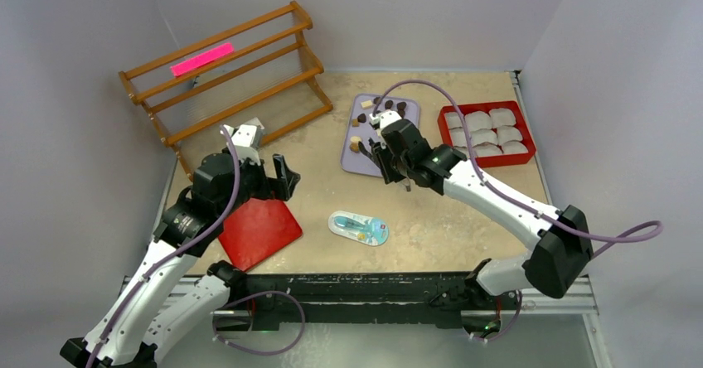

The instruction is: Pack the chocolate

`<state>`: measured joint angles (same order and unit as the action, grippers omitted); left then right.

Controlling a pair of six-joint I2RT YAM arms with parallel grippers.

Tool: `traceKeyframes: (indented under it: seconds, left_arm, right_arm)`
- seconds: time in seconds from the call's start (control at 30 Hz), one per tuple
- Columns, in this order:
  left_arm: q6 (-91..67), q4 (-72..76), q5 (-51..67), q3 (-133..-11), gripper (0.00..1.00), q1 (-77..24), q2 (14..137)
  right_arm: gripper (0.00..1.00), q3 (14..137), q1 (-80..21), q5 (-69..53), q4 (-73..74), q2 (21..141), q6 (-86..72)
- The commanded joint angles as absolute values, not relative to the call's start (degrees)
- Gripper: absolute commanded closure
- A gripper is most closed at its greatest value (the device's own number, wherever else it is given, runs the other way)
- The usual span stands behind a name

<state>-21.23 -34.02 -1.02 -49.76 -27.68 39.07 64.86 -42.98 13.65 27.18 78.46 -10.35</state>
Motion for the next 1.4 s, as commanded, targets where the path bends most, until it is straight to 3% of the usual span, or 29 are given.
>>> traceKeyframes:
  seconds: [0.0,1.37]
  left_arm:
    - [-20.5,-33.3,-3.7,-50.0,0.0,-27.6,39.2]
    - [-20.3,-34.4,-5.4,-49.2,0.01,-27.6,39.3]
  right_arm:
    - [0.62,70.8,-43.3,11.0,26.1,80.4,-11.0]
    - [0.58,80.9,-38.8,8.5,25.1,99.5,-3.4]
